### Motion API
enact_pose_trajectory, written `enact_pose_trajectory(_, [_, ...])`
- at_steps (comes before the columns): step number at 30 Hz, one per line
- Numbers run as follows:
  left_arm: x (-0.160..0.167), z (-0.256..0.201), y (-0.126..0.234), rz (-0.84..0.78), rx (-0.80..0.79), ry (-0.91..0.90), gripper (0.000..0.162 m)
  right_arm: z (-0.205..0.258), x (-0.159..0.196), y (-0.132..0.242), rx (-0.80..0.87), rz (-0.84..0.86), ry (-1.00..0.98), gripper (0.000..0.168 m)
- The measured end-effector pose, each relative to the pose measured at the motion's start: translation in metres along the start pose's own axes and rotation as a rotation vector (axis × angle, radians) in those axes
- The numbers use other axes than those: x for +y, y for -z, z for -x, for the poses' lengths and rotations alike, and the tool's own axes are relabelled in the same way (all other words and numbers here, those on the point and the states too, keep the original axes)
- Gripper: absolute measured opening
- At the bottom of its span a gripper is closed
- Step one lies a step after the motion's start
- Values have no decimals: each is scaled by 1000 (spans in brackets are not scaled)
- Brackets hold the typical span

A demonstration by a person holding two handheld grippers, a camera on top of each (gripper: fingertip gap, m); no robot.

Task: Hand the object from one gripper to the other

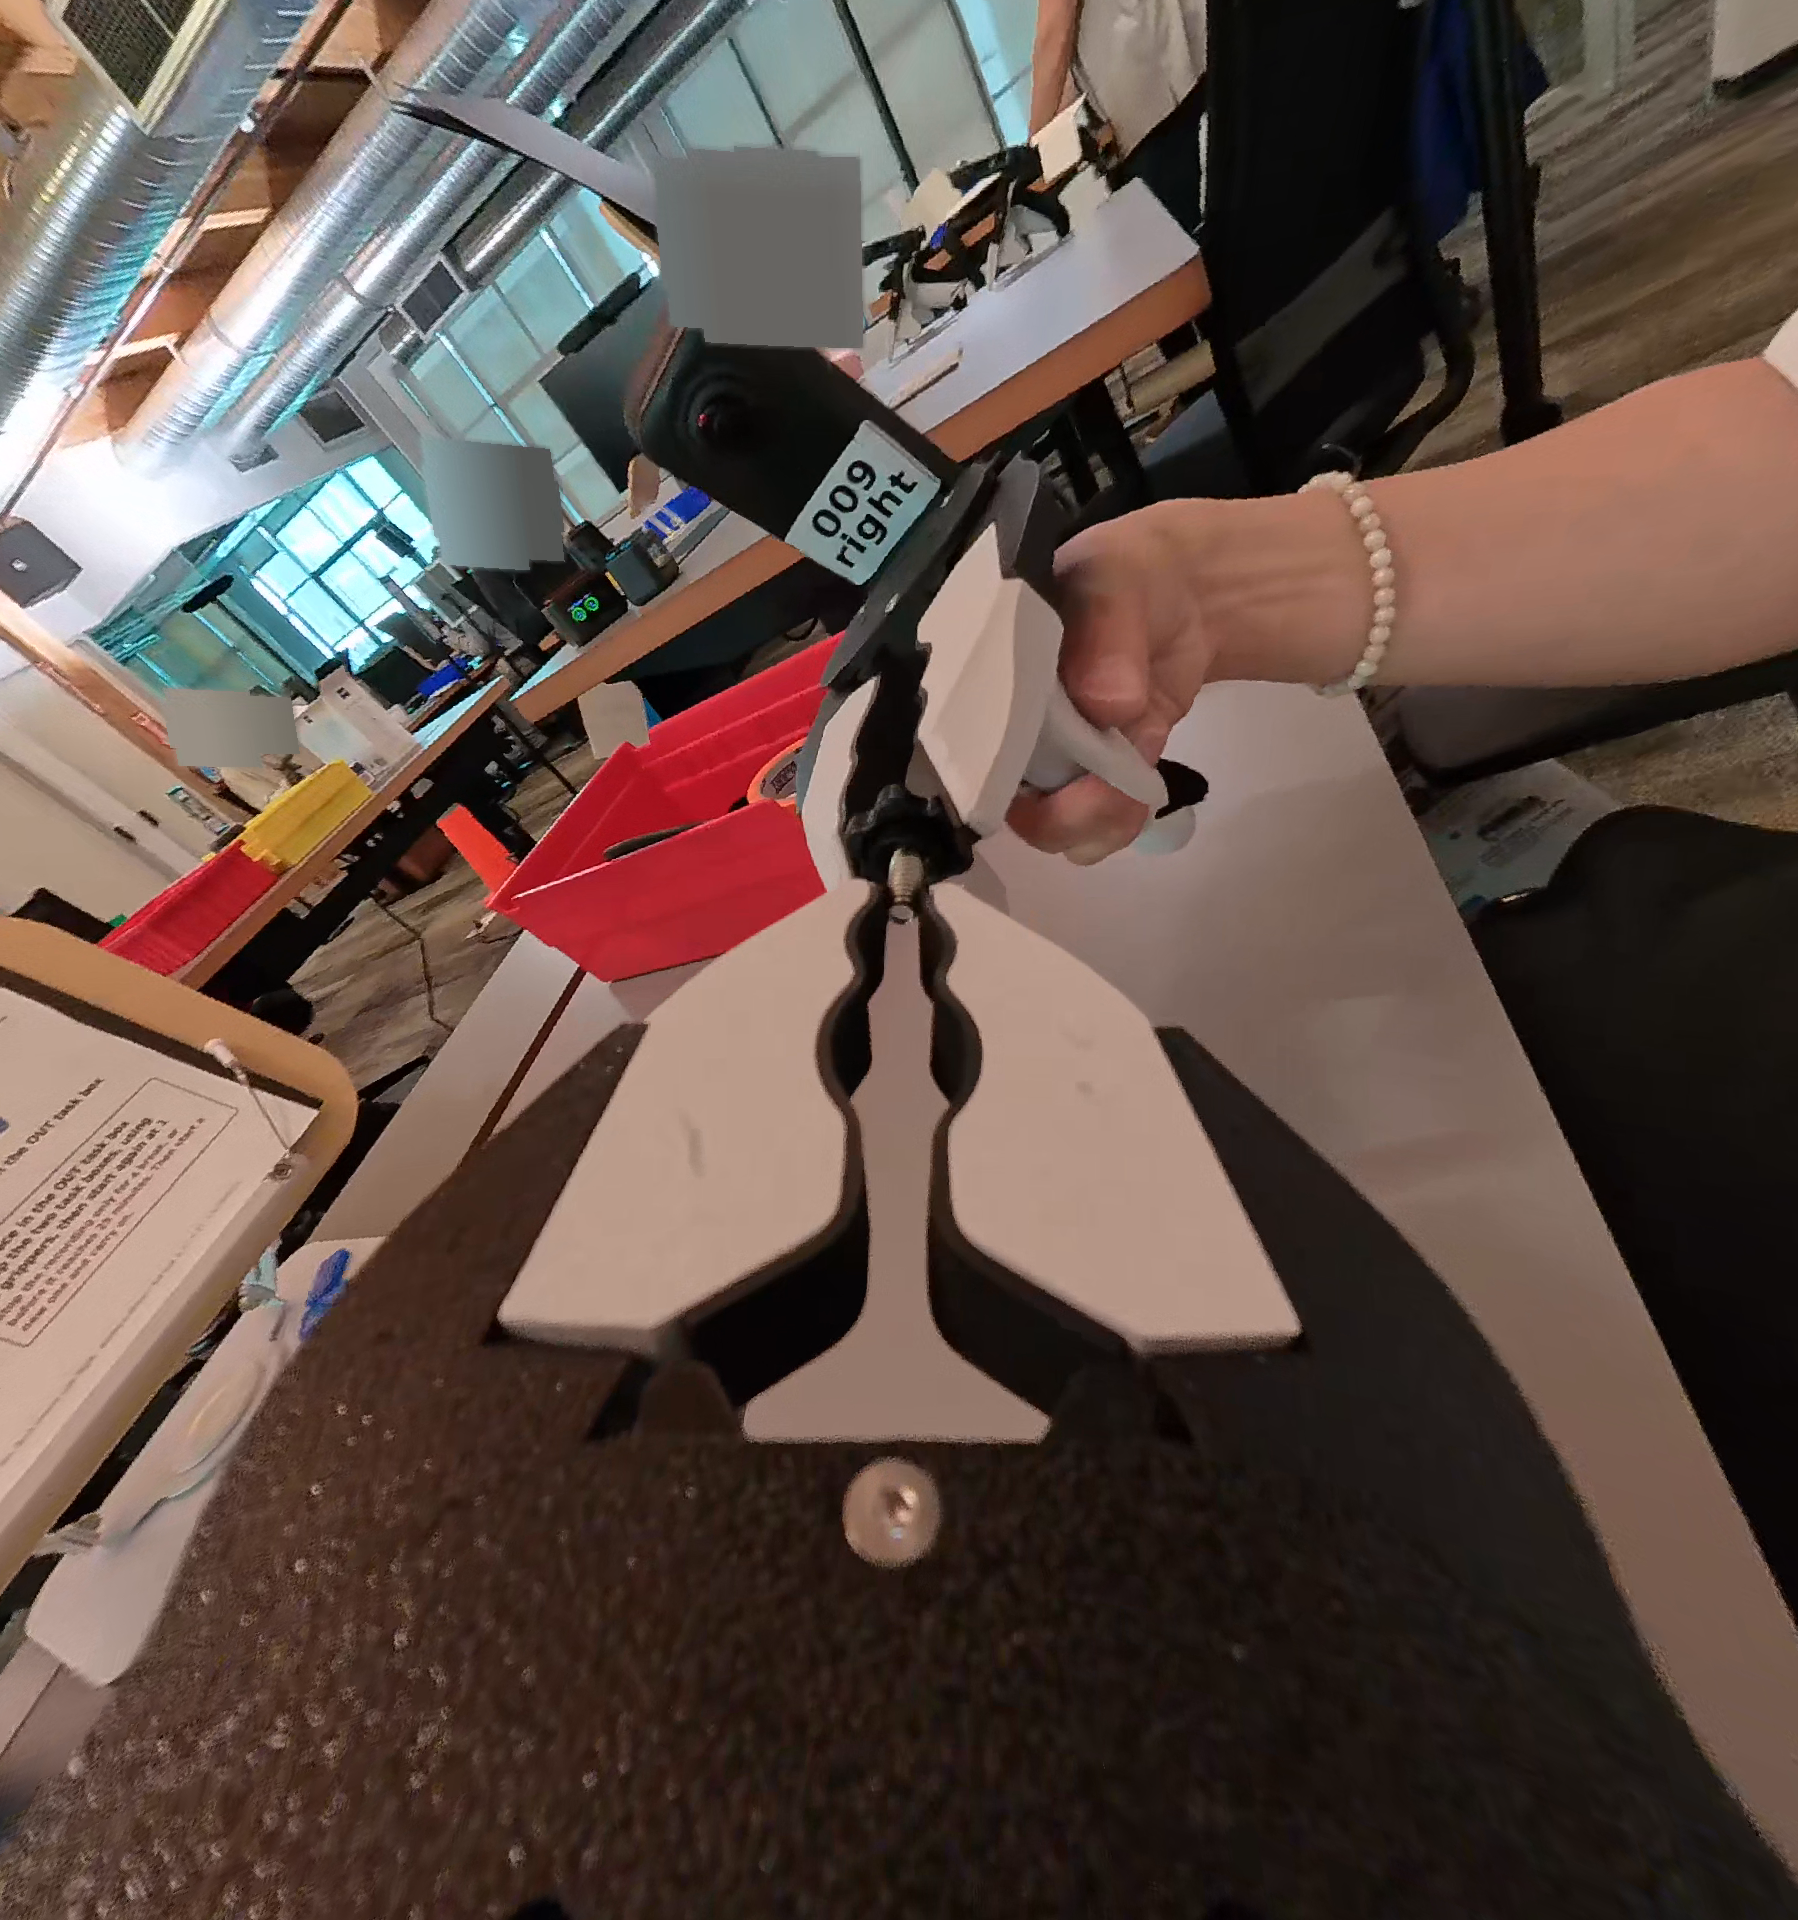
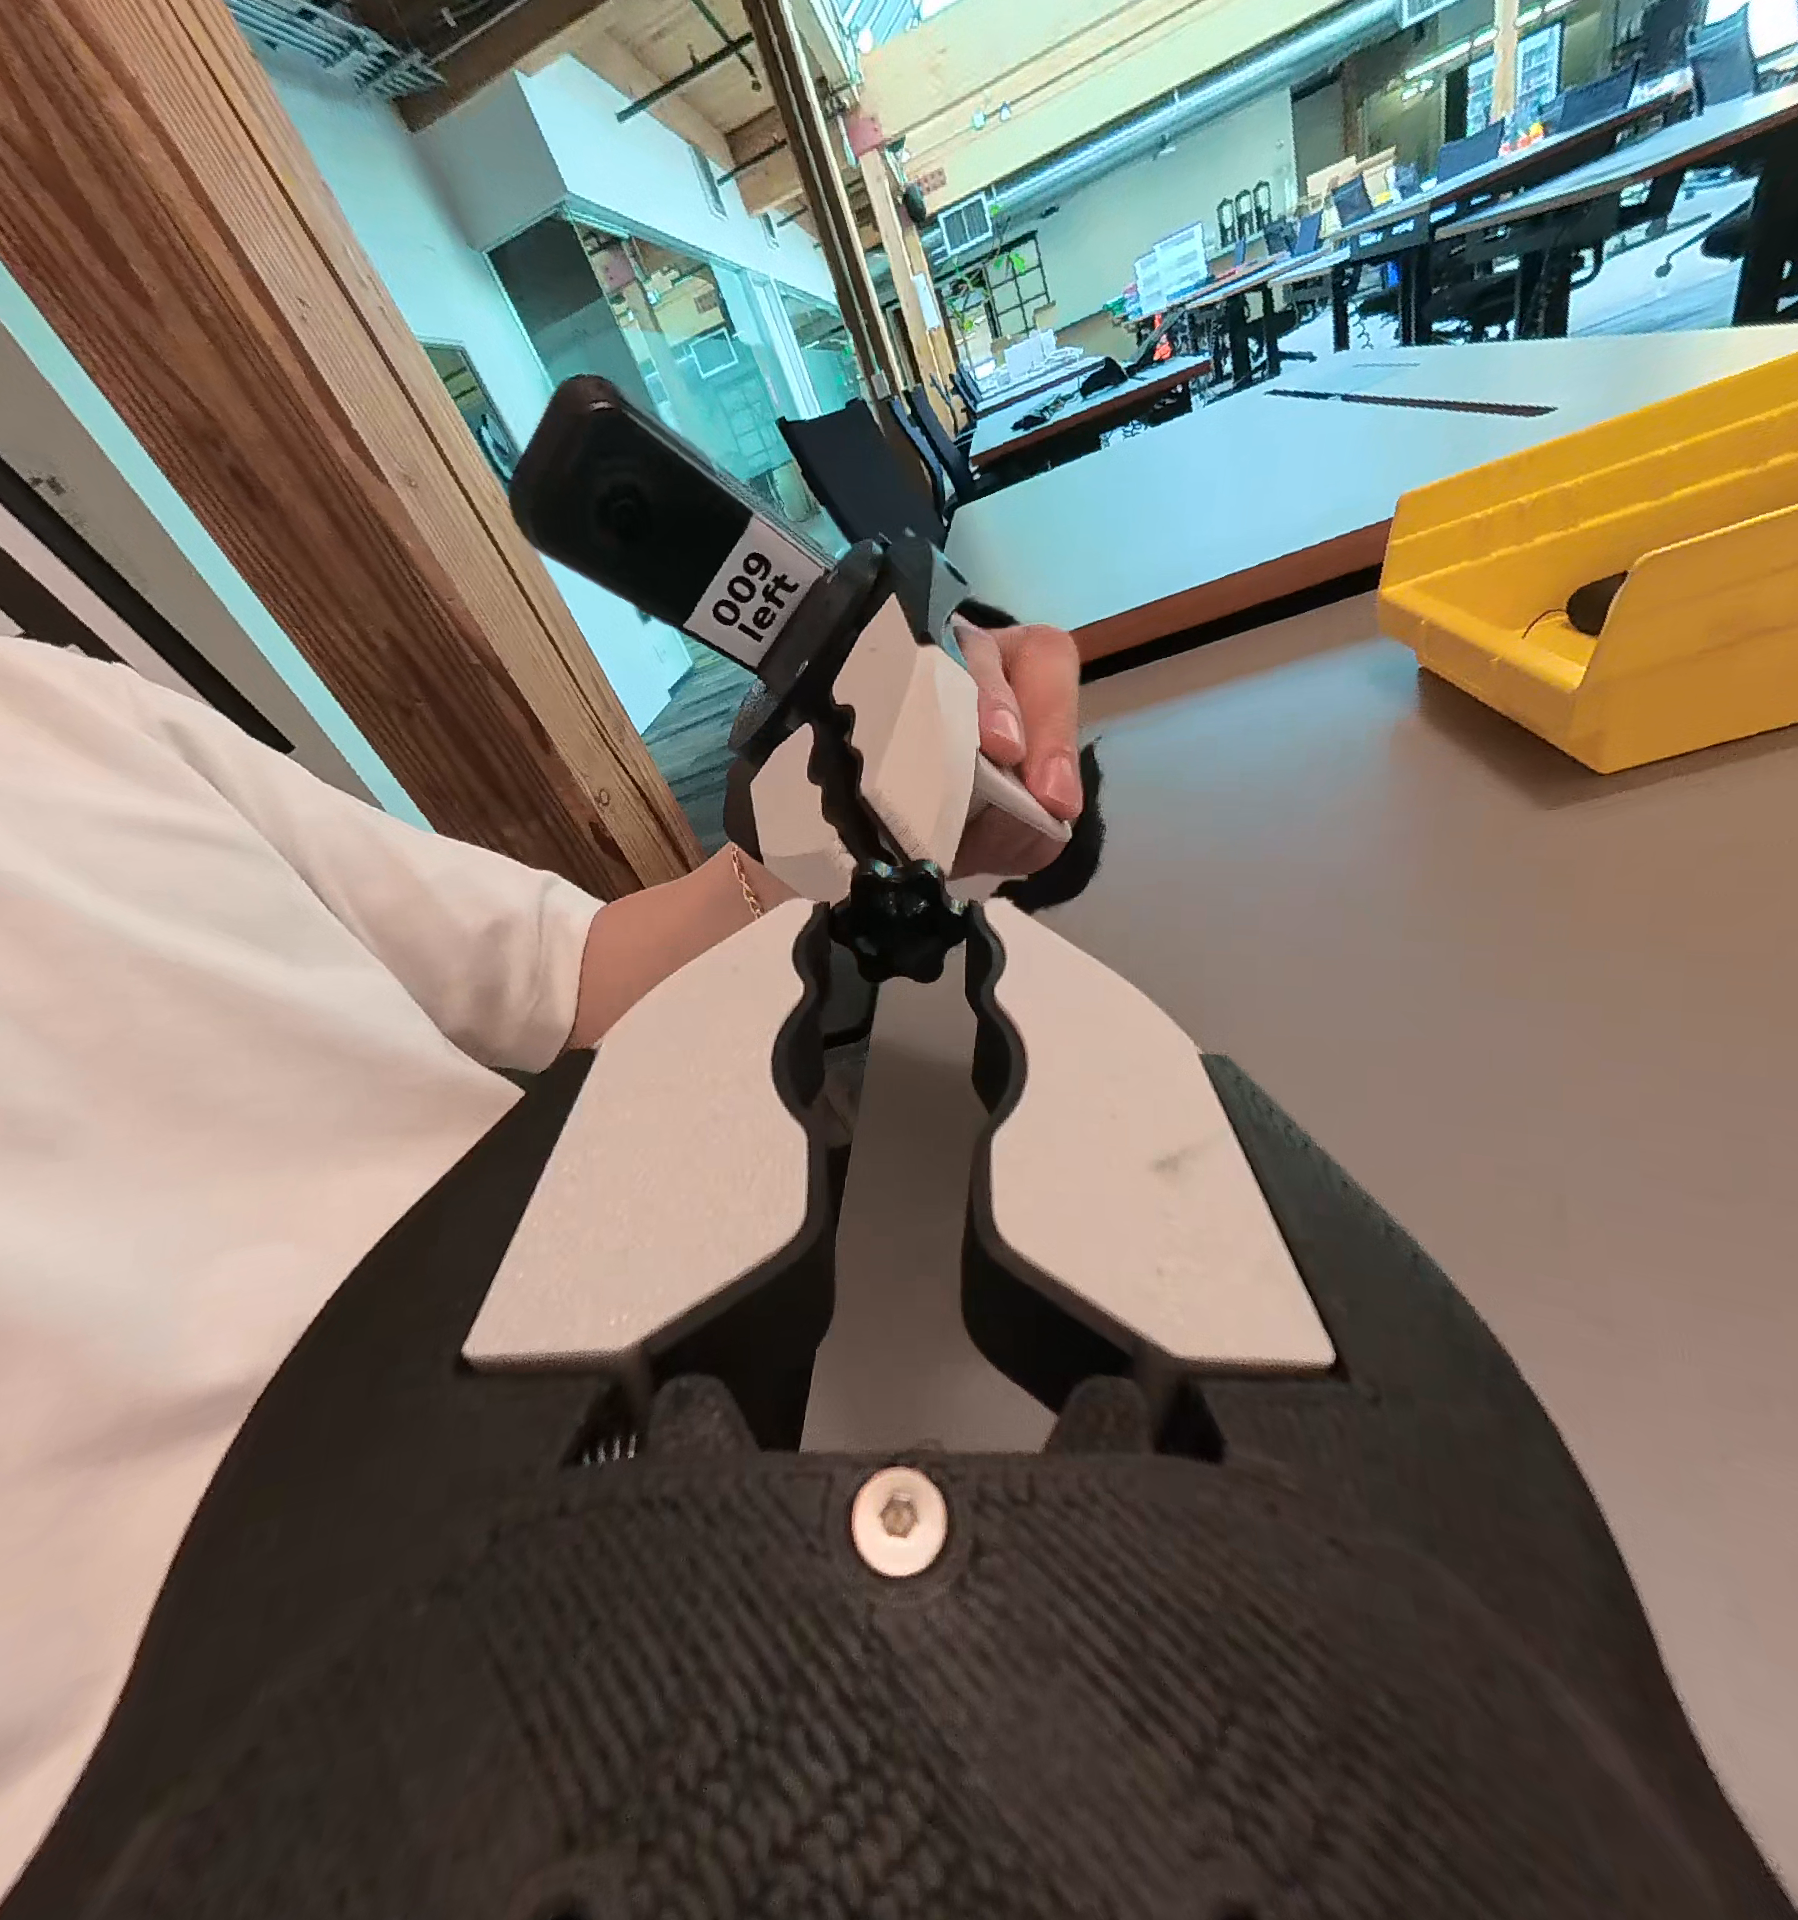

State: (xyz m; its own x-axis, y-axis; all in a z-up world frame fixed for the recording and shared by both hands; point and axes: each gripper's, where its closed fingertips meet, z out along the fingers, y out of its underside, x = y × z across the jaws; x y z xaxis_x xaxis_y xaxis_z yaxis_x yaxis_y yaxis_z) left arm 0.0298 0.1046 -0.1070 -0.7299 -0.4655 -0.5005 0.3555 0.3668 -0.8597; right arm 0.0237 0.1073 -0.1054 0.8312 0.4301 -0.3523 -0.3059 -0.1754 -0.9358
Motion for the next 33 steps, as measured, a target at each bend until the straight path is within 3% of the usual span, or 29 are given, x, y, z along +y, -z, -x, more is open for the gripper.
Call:
enact_pose_trajectory(7, [7,21,-5,43,-153,42,5,-21,-12,8,158,-83,88,25])
enact_pose_trajectory(10, [11,34,-3,63,-225,142,5,-31,-24,15,332,-113,374,43])
enact_pose_trajectory(18, [1,47,-4,-90,-266,705,5,-33,-41,16,705,-81,1067,48])
enact_pose_trajectory(22, [-10,43,-10,-183,-247,843,5,-33,-41,7,766,-60,1117,49])
enact_pose_trajectory(28, [-11,41,-15,-196,-271,856,5,-32,-51,12,863,-136,1111,45])
enact_pose_trajectory(33, [-13,41,-14,-239,-249,929,5,-31,-47,8,858,-143,1138,30])
